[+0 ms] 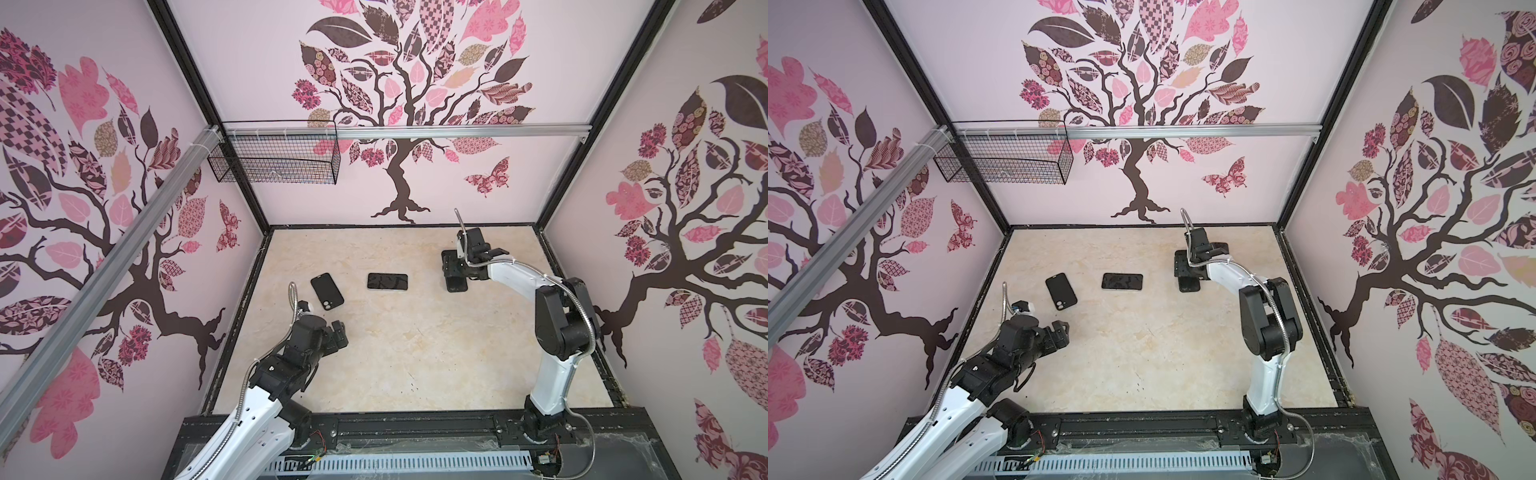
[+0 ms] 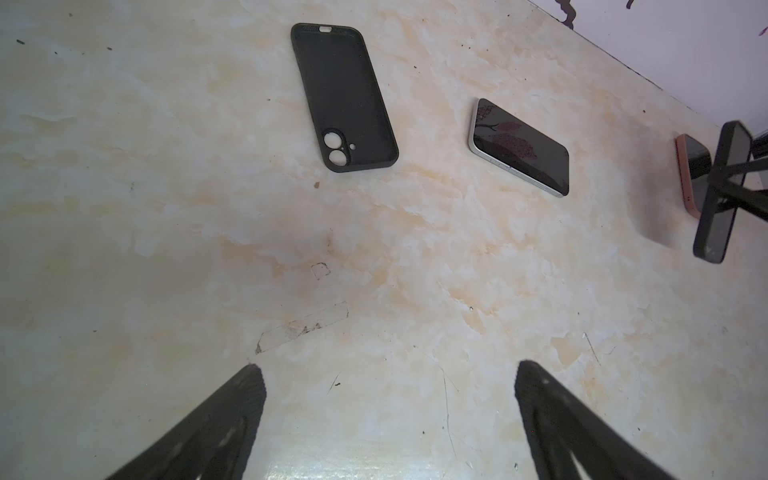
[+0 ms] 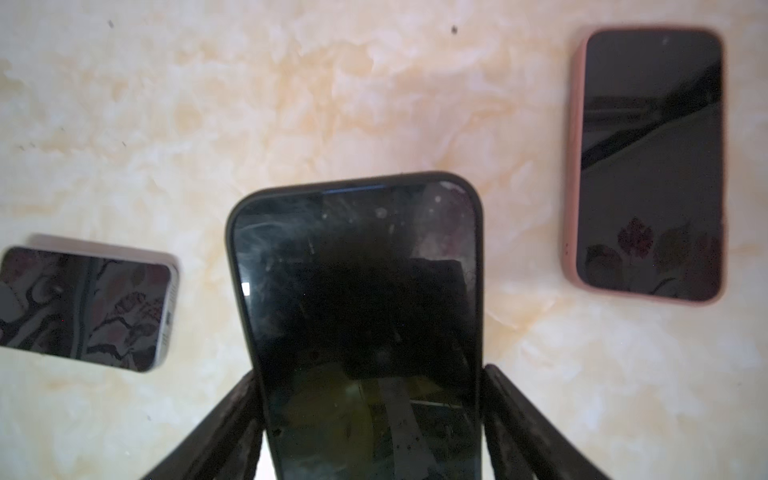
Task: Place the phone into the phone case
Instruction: 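Lower the cased phone beside the pink-cased phone with the right gripper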
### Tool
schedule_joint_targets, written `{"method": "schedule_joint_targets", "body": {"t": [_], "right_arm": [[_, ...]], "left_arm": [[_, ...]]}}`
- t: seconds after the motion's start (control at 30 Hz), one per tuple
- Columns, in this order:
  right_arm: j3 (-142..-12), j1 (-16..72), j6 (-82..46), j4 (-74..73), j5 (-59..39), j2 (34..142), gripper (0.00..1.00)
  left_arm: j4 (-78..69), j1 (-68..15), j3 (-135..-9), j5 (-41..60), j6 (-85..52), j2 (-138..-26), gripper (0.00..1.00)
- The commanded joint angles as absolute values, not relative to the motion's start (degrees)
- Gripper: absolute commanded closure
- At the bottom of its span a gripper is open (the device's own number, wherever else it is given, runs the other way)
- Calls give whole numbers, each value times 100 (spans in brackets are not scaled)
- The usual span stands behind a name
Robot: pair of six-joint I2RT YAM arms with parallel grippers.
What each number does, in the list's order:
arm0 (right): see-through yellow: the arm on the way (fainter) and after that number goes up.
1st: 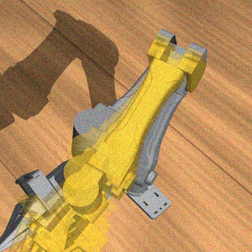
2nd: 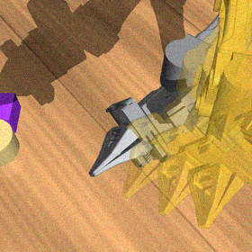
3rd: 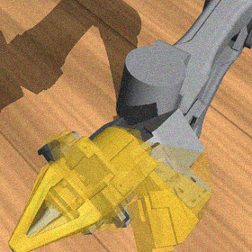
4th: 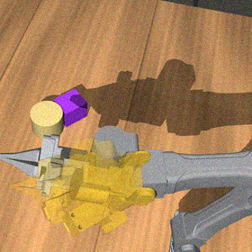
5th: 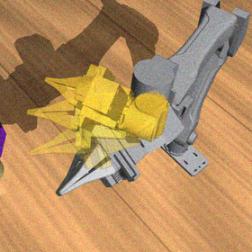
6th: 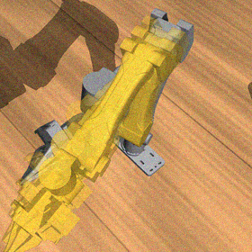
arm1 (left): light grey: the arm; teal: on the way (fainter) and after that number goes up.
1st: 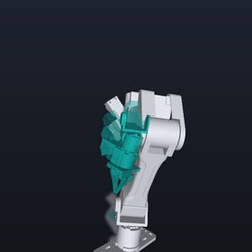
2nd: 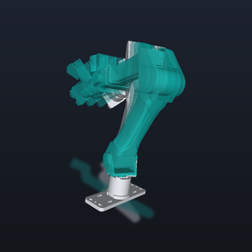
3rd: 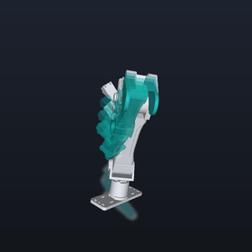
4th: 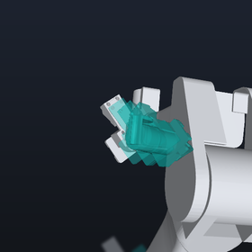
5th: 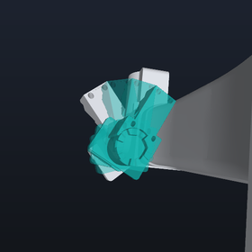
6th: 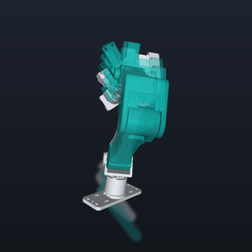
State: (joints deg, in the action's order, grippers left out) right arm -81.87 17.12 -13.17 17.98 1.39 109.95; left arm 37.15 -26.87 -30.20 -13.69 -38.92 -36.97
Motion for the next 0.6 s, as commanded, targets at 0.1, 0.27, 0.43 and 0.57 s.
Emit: {"method": "schedule_joint_targets", "body": {"t": [0.1, 0.27, 0.43, 0.57], "right_arm": [[-8893, 1518, -1466, 1699, 341, 11624, 76], [-9304, 1392, -1477, 1662, 413, 12013, 77], [-9832, 1299, -1468, 1804, 464, 12469, 77], [-10096, 1253, -1407, 1830, 628, 12771, 77]], "left_arm": [[3589, -2663, -3075, -1261, -3789, -3696, 3], [3587, -2663, -3095, -1222, -3772, -3727, 3], [3608, -2663, -3111, -1186, -3764, -3760, 3], [3596, -2663, -3119, -1182, -3762, -3778, 3]]}}
